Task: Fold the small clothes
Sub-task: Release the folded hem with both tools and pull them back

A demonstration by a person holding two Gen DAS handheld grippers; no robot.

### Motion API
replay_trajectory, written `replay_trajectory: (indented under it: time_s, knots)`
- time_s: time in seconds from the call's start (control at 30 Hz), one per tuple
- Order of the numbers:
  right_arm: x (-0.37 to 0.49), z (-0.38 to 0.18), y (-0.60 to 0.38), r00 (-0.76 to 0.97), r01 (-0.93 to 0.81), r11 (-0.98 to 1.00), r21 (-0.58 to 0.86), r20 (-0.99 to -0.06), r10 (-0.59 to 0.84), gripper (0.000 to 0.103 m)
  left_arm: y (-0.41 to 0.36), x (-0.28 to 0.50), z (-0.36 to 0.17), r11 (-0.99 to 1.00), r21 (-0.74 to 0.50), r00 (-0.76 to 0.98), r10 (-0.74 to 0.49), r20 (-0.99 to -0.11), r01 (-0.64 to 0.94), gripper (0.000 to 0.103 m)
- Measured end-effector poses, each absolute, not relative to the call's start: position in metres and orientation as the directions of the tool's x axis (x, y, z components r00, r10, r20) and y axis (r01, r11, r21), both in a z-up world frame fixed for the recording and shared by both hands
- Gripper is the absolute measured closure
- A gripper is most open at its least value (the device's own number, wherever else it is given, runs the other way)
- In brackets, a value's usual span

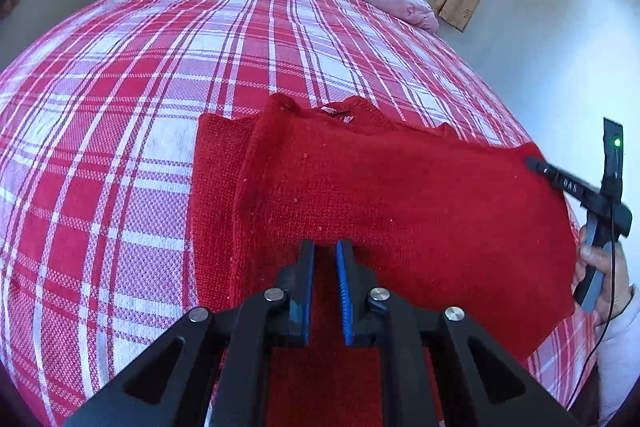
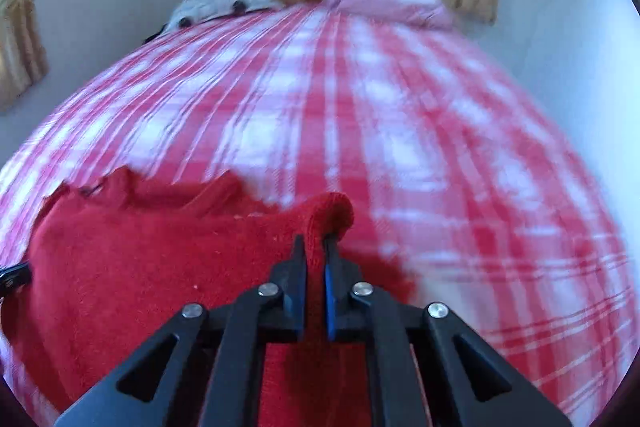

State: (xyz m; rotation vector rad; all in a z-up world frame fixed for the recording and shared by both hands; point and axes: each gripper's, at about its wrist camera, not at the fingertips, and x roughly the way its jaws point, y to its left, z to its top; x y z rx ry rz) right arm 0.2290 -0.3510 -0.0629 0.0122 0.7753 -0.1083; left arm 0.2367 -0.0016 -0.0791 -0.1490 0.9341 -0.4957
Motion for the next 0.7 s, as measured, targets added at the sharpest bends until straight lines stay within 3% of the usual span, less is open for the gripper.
replay_trajectory:
  time_s: [0.13,0.2,0.27,0.3,0.43,0.6,0.7]
  knots:
    - [0.245,-0.083,-0.354,0.677,0.14,0.979,-0.15,-0.707,-0.205,0.092,-0.012,0.237,-0.081,0.915,-0.247,0.54,-0.39,-0.746,0.32,0.079]
    - [0.259,-0.111,-0.352,0.611,0.144,0.954,-0.261,-0.735,-0.294,0.085,-0.016,0.236,-0.081,0.927,-0.211,0.562,-0.358,-0.746,0.311,0.072]
    - [0.258,-0.111,-0.357,0.617,0.138,0.952,-0.273,-0.729,-0.298,0.08,-0.022,0.235,-0.078,0.934,-0.146,0.573,-0.319,-0.755,0.327,0.071]
    - [0.255,-0.101,-0.362,0.621,0.153,0.957,-0.246,-0.729,-0.287,0.068,-0.023,0.235,-0.076,0.933,-0.123,0.57,-0.308,-0.762,0.339,0.069]
    - [0.198,-0.044,-0.399,0.743,0.258,0.965,-0.043,-0.63,-0.226,0.041,-0.004,0.231,-0.062,0.926,-0.156,0.544,-0.332,-0.77,0.344,0.068]
    - [0.131,-0.031,-0.369,0.761,0.114,0.991,0.065,-0.647,-0.045,0.042,0.009,0.222,-0.053,0.923,-0.25,0.574,-0.379,-0.726,0.293,0.067]
    - [0.109,-0.051,-0.33,0.745,0.021,0.998,0.054,-0.667,0.021,0.045,-0.01,0.217,-0.059,0.918,-0.231,0.545,-0.38,-0.748,0.323,0.067]
